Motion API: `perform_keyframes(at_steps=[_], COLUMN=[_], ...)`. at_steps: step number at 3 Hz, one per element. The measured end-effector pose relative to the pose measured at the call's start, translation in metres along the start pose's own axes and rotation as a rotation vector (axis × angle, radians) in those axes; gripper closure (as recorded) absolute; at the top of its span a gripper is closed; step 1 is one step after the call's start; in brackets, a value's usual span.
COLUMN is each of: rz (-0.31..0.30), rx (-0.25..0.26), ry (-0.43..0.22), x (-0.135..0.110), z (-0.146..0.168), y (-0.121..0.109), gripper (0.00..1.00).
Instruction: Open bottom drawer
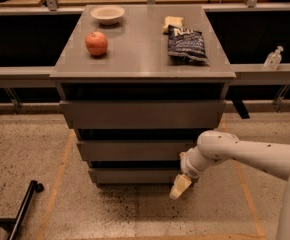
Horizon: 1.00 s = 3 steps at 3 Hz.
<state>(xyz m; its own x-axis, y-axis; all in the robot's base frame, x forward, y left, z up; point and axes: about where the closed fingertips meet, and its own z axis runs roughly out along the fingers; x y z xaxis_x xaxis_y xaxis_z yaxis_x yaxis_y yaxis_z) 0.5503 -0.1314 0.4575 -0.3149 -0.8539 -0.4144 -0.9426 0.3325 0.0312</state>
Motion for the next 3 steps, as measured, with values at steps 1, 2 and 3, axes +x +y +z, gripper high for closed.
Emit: perform_keyframes(at_steps=[1, 2, 3], rz=[0.004, 0.017, 0.052], rx=[-0.004, -0.008, -0.014], ry=[0.022, 0.048, 0.049], x=[-0.001, 0.01, 0.031], z=[0.012, 0.044, 0.096], y=[0.001, -0.005, -0.026], gripper=[0.0, 0.0, 0.0])
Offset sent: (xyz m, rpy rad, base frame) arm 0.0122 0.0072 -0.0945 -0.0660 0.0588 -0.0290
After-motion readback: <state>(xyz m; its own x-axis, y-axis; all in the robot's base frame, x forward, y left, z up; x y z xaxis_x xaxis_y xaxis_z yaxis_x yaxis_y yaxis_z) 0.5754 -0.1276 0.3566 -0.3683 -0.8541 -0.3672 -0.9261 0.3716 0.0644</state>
